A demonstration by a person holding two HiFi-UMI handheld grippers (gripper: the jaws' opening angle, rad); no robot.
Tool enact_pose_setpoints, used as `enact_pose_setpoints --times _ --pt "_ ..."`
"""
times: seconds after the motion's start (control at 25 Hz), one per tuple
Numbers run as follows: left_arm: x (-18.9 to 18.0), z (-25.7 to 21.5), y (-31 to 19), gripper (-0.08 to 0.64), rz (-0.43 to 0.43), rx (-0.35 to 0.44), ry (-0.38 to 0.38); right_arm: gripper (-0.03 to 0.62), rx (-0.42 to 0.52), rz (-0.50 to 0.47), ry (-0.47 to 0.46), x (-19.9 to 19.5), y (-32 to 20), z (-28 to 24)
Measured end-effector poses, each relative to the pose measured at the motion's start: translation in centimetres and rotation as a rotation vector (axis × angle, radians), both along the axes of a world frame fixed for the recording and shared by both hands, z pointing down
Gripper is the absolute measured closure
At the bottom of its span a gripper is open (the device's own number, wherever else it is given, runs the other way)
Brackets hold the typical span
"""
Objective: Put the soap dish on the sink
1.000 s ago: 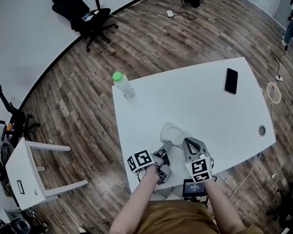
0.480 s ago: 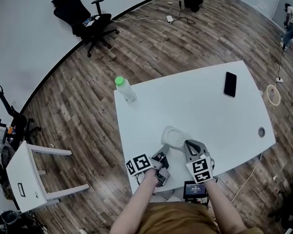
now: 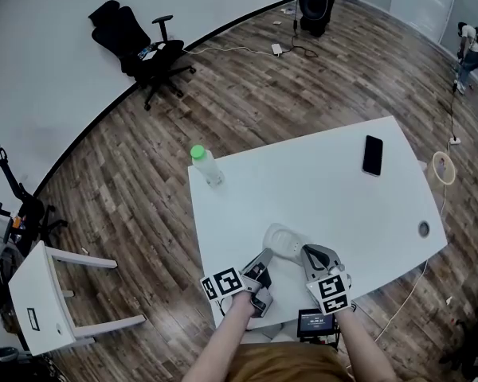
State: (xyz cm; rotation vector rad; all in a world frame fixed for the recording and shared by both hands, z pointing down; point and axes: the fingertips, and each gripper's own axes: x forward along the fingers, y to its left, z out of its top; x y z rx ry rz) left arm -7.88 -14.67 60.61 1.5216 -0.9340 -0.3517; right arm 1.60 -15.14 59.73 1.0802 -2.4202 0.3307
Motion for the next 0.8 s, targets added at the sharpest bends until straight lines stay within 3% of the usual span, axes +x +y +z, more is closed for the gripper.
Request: enact_pose_setpoints --times 0.16,0.28,0.56,0.8 --pt "-0.4 -0.4 -0.1 0.554 0.028 0.046 -0.112 0.58 0.032 0.045 -0.018 0.7 -0.3 -1.5" --pt "-0.6 -1.1 -0.4 0.554 0.072 0.103 -0.242 0.58 0.053 0.085 -0.026 1.6 -0.5 -2.2" --pt "-1.0 -4.4 -1.4 0.554 0.136 0.346 -0.589 0.581 0.086 0.099 -0.061 2.2 -0.5 -4.4" --pt "-1.2 -6.4 -1.8 0.554 0.131 0.45 -0.738 0.581 0.111 0.11 -0.078 2.0 -0.7 -5.5"
